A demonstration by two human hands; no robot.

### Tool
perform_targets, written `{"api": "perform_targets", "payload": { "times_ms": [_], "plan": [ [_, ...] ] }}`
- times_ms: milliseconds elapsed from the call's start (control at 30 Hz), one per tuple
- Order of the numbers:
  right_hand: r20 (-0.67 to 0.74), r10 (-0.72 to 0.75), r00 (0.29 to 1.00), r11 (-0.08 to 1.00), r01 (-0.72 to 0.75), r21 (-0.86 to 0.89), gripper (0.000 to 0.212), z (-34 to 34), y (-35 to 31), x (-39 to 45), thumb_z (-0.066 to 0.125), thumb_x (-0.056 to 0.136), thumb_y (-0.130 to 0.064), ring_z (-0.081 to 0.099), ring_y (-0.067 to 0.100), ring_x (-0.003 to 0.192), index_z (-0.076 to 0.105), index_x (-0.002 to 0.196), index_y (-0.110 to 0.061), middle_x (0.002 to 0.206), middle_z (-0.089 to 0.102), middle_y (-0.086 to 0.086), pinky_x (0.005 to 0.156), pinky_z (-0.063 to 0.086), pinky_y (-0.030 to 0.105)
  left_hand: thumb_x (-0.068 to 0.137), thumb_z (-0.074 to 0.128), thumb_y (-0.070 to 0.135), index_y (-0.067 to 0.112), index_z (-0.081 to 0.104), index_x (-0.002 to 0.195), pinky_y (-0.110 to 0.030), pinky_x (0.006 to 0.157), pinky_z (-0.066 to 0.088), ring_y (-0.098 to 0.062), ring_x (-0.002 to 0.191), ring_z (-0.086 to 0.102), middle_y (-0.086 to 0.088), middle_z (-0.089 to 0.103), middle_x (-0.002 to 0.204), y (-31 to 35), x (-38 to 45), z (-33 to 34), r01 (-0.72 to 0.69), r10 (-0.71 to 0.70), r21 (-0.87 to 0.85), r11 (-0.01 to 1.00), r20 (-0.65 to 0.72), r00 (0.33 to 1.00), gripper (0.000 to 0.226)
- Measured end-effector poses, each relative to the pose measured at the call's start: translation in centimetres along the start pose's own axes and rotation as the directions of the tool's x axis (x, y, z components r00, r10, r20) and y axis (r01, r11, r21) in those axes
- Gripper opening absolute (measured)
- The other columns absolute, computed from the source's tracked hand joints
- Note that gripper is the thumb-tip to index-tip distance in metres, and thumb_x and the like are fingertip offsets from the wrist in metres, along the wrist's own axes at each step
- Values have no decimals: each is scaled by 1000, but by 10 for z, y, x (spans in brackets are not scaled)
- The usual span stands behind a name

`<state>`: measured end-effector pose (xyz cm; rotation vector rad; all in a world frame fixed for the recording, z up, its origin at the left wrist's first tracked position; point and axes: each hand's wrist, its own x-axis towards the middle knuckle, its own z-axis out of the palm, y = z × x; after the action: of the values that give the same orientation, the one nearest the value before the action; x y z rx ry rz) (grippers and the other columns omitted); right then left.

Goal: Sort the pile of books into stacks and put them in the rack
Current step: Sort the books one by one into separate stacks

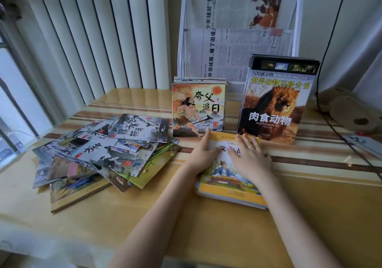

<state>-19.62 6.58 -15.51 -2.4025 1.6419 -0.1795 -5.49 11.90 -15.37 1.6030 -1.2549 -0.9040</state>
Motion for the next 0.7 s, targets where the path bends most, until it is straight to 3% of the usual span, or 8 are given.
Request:
{"api": "perform_targets", "payload": {
  "times_ms": [133, 233, 333, 400, 467, 500, 600, 700],
  "plan": [
    [53, 2, 999, 1000, -1, -26, 64, -3, -1, 1, 10, 95, -61, -12, 12, 145, -2, 151, -32, 158, -10, -11, 114, 3, 56, 98, 49, 20, 15, 8, 152, -20, 109, 14, -12, 145, 14, 1, 14, 158, -2, 1, 0, -10, 10, -21, 1000, -21, 1000, 69],
    [114, 5, 993, 996, 5, -92, 67, -16, -4, 6, 15, 94, -62, -8, 16, 146, -1, 152, -30, 159, -6, -9, 109, -6, 64, 99, 44, 17, 15, 24, 150, -26, 111, 26, -15, 139, 31, -2, 32, 153, -4, -6, -12, -67, 65, -37, 997, -56, 996, 54],
    [-47, -148, 988, 985, 143, -98, 61, -28, -35, 4, 30, 97, -52, 6, 14, 146, 16, 151, -25, 158, 12, -8, 110, -6, 63, 97, 46, 8, 12, 54, 127, -30, 92, 52, -14, 106, 63, -2, 63, 123, -6, -22, -44, -184, 198, 85, 979, -218, 956, 31],
    [-169, -330, 929, 941, 338, 20, 50, -28, -77, -1, 40, 99, -40, 26, 17, 142, 33, 145, -23, 154, 28, -4, 116, 11, 53, 95, 48, 9, 14, 64, 108, -37, 76, 58, -13, 82, 68, 4, 69, 99, -9, -35, -71, -200, 273, 215, 956, -405, 873, 21],
    [-165, -451, 877, 860, 477, 181, 42, -23, -121, 0, 46, 98, -29, 47, 24, 125, 40, 139, -22, 140, 48, 3, 101, 41, 41, 93, 49, 14, 17, 64, 100, -40, 67, 56, -17, 77, 67, 5, 70, 91, -13, -49, -100, -70, 292, 380, 922, -568, 769, 17],
    [-132, -501, 855, 825, 518, 228, 43, -19, -140, 4, 48, 97, -26, 50, 26, 121, 39, 139, -22, 137, 51, 5, 91, 45, 37, 93, 49, 15, 18, 63, 100, -37, 67, 54, -19, 81, 66, 4, 70, 94, -17, -56, -115, 28, 277, 425, 905, -638, 718, 17],
    [28, -605, 796, 772, 578, 264, 54, -4, -183, 26, 50, 96, -27, 43, 26, 129, 28, 146, -25, 152, 31, 2, 96, 41, 38, 92, 49, 11, 15, 60, 108, -32, 73, 42, -24, 101, 57, -3, 65, 108, -34, -78, -150, 258, 220, 427, 867, -791, 571, 20],
    [227, -621, 750, 783, 603, 150, 69, 13, -206, 51, 52, 92, -47, 17, 27, 144, 17, 149, -32, 158, 16, 4, 113, 26, 43, 84, 56, 5, 7, 58, 112, -38, 90, 36, -32, 109, 48, -12, 61, 112, -58, -102, -164, 398, 265, 455, 797, -855, 445, 28]
  ]
}}
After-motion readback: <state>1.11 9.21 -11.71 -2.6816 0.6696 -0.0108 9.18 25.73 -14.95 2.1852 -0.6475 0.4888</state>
